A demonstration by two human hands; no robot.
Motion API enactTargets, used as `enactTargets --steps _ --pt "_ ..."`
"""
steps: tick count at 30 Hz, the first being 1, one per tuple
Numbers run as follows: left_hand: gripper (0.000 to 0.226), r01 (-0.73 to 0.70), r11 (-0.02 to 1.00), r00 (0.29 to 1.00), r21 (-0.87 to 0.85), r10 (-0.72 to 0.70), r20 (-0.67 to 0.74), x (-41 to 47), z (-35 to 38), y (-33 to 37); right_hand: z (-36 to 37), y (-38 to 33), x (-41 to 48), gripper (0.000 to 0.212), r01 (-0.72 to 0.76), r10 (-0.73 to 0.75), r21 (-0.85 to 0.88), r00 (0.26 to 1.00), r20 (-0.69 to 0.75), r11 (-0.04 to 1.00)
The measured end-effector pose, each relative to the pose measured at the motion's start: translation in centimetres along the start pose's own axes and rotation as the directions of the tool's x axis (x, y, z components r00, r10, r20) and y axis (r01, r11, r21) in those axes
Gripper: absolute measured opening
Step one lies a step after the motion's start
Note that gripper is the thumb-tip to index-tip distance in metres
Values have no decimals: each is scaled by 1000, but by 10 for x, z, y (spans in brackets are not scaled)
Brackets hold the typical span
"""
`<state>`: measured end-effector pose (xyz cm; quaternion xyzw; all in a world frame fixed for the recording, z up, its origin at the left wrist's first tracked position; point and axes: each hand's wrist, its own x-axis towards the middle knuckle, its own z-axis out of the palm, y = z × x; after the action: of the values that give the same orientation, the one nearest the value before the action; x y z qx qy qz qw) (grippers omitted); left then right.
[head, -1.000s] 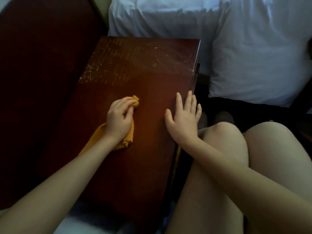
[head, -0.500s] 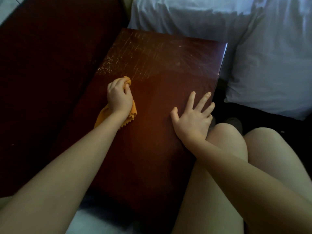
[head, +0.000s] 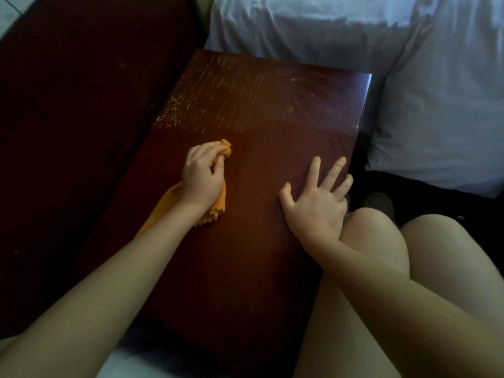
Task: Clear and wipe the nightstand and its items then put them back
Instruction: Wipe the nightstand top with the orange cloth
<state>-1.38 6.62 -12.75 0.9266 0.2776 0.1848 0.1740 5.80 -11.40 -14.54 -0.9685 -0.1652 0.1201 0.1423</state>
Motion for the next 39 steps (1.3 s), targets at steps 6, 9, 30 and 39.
enactTargets --steps 6,9,30,39 --pt "27 201 979 973 -25 -202 -115 32 21 15 -3 -1 0 75 2 -2 -8 1000 11 1000" --pt "26 123 992 990 -17 -124 -67 33 24 22 -4 -1 0 74 13 -13 -3 1000 14 1000" --pt "25 -60 998 996 -33 61 58 13 16 26 -2 -1 0 75 0 0 -14 1000 14 1000" --pt "24 166 986 984 -24 -168 -64 15 8 9 -1 -1 0 77 -9 10 -22 1000 7 1000"
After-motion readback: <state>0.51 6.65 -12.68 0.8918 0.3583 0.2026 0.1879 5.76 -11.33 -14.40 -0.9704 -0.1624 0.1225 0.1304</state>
